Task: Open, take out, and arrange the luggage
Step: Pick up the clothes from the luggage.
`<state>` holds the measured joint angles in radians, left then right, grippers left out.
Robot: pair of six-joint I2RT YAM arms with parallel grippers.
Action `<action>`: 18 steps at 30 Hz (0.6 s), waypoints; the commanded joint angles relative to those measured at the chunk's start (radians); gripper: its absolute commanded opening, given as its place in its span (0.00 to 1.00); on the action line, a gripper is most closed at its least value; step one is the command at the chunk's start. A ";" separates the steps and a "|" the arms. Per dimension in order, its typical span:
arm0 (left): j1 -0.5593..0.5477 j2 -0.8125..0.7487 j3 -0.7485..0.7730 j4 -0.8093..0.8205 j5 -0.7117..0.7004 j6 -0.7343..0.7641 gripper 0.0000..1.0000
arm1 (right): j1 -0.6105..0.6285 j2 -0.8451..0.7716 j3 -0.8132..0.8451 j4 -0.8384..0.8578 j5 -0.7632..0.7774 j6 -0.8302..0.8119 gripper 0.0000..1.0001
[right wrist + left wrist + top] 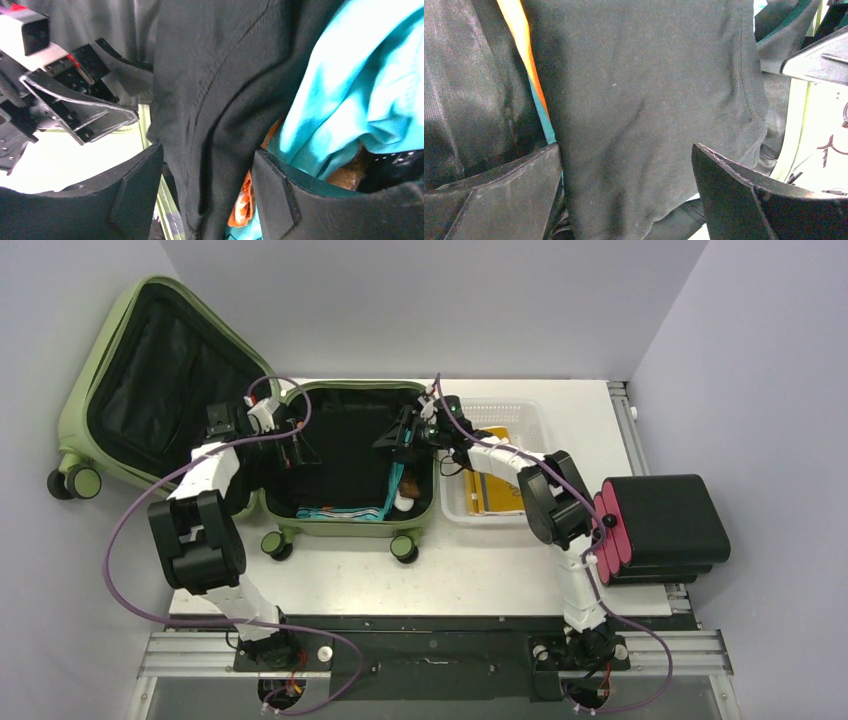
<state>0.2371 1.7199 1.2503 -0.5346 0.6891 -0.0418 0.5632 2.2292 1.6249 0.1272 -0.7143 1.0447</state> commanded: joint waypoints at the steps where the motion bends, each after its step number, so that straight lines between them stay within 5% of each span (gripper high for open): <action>1: 0.024 0.072 0.035 0.105 -0.079 0.017 0.96 | -0.022 -0.020 0.029 0.142 -0.005 0.086 0.59; 13: 0.024 0.103 0.053 0.130 -0.034 -0.008 0.96 | -0.008 0.046 0.049 0.269 -0.067 0.195 0.56; 18: 0.024 0.112 0.055 0.137 -0.028 -0.007 0.96 | 0.004 0.052 0.082 0.074 -0.055 0.077 0.56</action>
<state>0.2344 1.7847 1.2900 -0.5026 0.7448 -0.0990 0.5499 2.2814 1.6485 0.3050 -0.7612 1.2072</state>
